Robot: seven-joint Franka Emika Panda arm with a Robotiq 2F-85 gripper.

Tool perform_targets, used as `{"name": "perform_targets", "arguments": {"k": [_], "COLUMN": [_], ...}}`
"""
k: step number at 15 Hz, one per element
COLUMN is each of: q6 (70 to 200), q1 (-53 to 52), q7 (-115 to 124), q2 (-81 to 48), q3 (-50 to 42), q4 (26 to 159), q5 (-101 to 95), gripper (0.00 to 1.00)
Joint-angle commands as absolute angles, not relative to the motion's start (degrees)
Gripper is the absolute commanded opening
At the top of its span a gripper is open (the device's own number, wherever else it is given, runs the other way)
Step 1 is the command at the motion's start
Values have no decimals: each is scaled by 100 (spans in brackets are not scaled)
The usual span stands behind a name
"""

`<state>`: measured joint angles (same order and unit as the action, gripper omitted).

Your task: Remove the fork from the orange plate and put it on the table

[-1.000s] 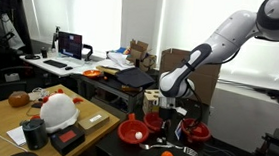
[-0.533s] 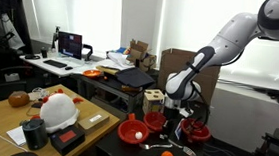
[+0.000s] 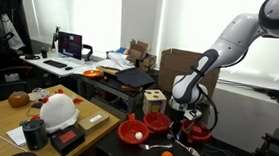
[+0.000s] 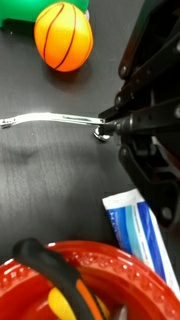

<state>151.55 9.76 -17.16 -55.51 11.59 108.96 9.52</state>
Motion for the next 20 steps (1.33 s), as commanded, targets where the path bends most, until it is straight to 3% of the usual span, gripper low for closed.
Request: {"name": "perform_targets", "arguments": {"k": [1, 20], "q6": [15403, 15517], "q1": [718, -311], "q7": [-1245, 848], "q2": [-5197, -4772], "q3": [963, 424], "q4": [11286, 11710], "q5": [867, 1058], "gripper": [2, 2]}}
